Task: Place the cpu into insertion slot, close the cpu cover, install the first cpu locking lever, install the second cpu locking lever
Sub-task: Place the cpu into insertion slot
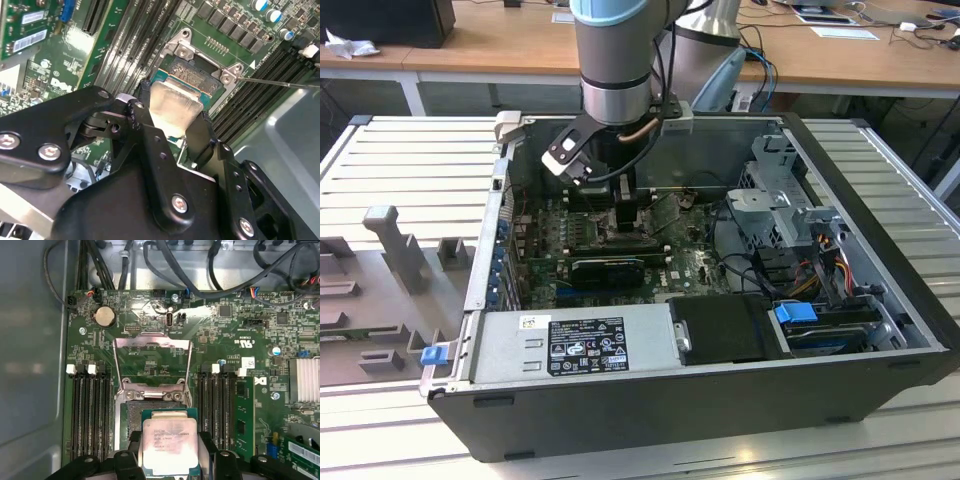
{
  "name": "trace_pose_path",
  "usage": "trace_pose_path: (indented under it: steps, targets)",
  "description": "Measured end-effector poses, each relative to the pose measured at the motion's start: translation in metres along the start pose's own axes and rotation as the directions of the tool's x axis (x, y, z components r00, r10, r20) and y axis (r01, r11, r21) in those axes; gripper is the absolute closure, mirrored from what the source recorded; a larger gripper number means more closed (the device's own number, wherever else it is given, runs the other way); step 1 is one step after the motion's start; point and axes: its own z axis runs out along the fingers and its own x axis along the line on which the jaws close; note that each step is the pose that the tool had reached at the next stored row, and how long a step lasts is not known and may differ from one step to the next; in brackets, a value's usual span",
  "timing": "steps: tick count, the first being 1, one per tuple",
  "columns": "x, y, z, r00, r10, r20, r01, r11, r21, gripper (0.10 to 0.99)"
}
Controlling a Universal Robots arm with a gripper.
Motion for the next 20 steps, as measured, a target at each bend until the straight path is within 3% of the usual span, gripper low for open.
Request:
trace_pose_path:
  steps: [14,20]
  targets:
    - [0.0136,-0.0031,0.0251,0.9997,0.025,0.0017,-0.025,0.9997,0.003,0.557]
    - [0.0146,-0.0036,0.0291,0.9994,0.034,0.0025,-0.034,0.9994,0.003,0.557]
